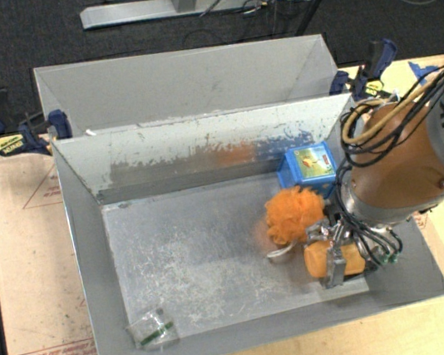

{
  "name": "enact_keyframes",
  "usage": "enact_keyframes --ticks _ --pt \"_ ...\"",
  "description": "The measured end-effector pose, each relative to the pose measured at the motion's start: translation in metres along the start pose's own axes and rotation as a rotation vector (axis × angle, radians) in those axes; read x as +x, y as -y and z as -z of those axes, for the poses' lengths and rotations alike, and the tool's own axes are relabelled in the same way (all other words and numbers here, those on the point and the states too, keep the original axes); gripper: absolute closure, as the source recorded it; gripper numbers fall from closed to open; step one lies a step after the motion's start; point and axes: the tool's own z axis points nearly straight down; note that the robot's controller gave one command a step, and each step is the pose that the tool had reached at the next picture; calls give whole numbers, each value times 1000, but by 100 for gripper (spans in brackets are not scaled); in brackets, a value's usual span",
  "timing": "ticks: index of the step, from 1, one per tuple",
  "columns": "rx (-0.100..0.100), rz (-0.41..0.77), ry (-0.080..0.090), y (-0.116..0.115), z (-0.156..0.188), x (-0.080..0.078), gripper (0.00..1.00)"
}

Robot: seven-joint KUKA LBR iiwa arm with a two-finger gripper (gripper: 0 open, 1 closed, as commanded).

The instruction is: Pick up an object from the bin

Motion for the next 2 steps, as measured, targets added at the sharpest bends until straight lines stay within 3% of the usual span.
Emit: enact_keyframes --ticks 2 --pt "0 0 -1 0 24 0 100"
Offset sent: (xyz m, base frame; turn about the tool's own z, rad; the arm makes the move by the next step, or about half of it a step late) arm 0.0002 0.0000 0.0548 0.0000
